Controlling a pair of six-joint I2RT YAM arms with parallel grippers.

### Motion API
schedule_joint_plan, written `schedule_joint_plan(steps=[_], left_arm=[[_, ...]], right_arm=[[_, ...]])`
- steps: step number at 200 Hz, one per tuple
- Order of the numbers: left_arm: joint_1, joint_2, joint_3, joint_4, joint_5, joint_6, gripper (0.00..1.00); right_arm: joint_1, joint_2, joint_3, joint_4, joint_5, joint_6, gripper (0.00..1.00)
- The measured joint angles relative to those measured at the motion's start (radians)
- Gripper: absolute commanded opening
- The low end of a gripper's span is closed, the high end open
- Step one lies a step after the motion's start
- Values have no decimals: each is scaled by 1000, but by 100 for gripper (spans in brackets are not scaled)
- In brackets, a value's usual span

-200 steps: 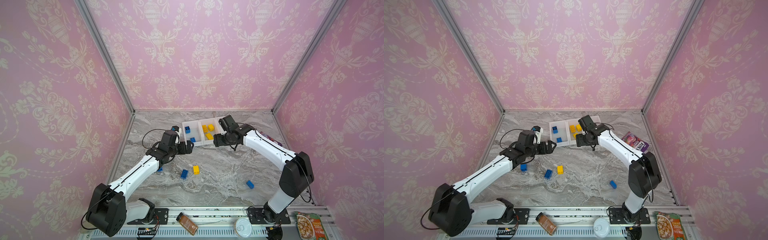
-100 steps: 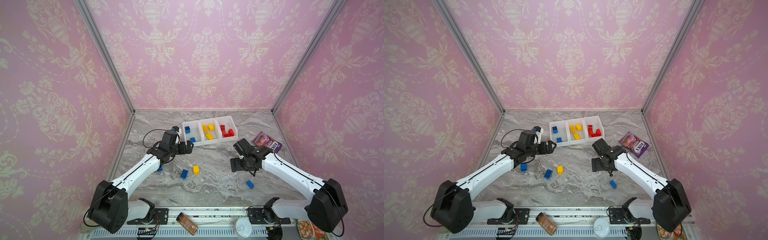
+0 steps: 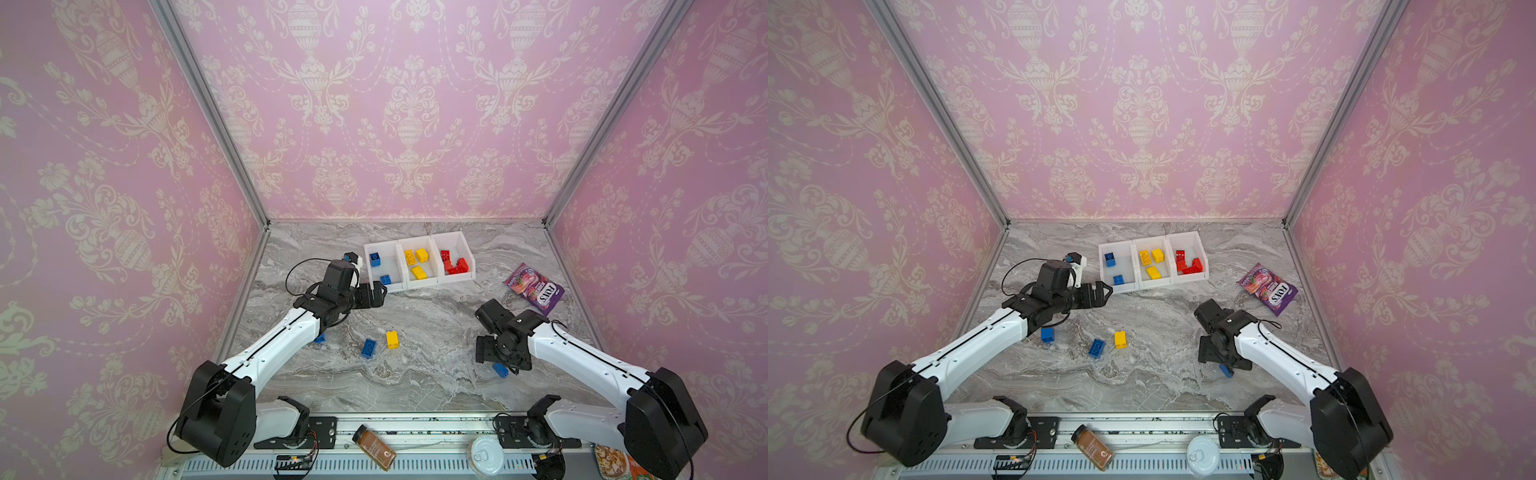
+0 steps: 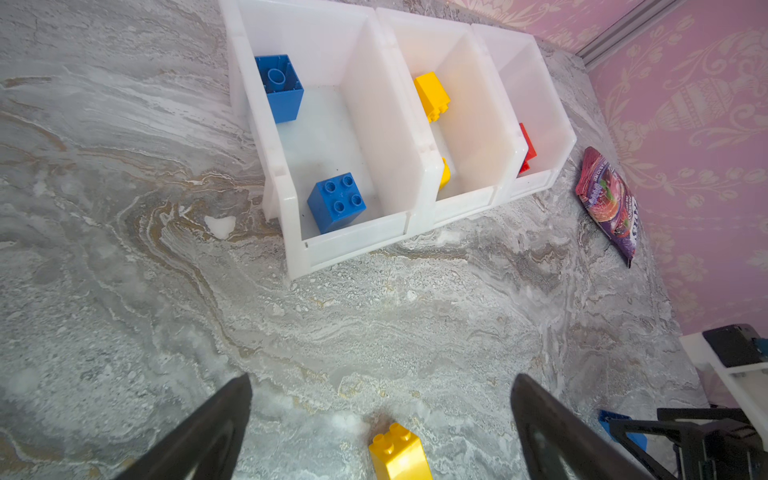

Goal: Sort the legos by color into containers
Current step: 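Lower the right gripper onto a blue brick on the table and close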

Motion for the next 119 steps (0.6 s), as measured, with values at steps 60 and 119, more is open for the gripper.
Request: schedule_joint_plan(steps=[60,119], left_arm=[[6,0,2,-2,10,0,99],[6,0,2,-2,10,0,99]], right_arm=[[-8,28,-74,135,-89,21,91],[12,3,-89,177,-146,53,82]])
